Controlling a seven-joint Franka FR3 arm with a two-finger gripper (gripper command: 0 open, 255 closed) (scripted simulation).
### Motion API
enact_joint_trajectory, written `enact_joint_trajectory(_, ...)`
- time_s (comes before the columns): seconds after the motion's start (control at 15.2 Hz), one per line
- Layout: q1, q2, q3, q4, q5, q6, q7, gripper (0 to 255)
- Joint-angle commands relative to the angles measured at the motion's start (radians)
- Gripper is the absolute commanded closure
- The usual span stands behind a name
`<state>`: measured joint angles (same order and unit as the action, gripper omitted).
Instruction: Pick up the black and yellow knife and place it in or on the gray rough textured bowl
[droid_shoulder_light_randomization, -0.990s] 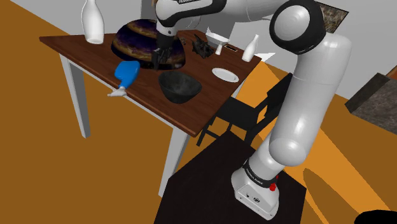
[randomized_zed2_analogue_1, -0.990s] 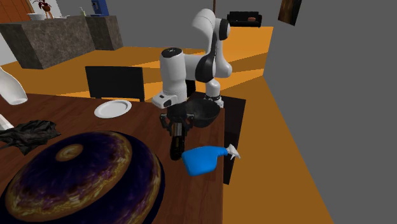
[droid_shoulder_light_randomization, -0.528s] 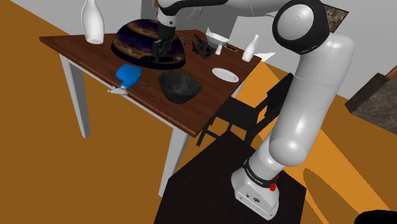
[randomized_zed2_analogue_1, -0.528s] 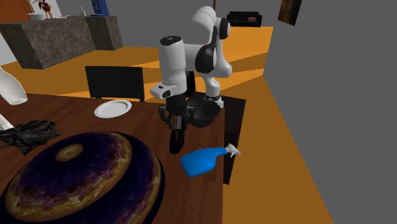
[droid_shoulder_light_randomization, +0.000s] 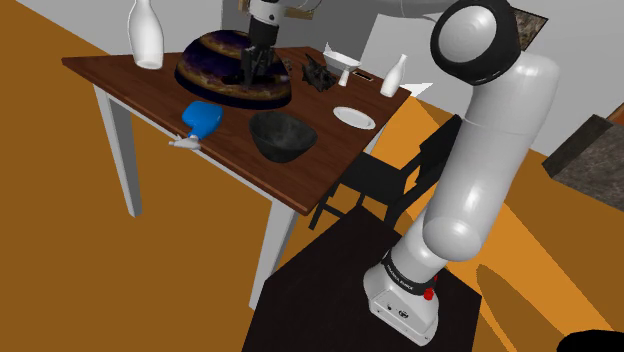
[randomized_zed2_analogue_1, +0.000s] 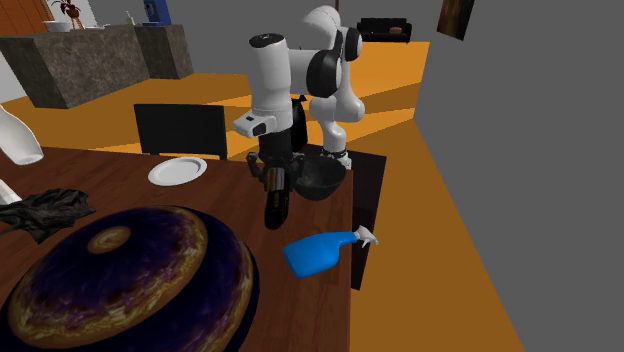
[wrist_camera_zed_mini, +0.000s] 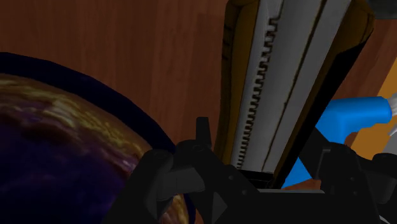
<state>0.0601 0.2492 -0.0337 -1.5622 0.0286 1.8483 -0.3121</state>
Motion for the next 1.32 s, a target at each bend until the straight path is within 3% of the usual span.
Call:
enact_joint_trajectory(0.0,-0.001,-0.001,-0.001,0.028,0.0,-0.028,-0.001,255)
enact_joint_trajectory(0.26,-0.001,0.001,-0.001,0.078,0.0,-0.078,0.0,255)
enact_joint_trajectory(0.73,0.031,-0.288,0.021,-0.296,-0.011,0.009,0.053,255)
enact_joint_trajectory(1.25,0.061,-0.575,0.061,-0.601,-0.004,0.029,0.119,255)
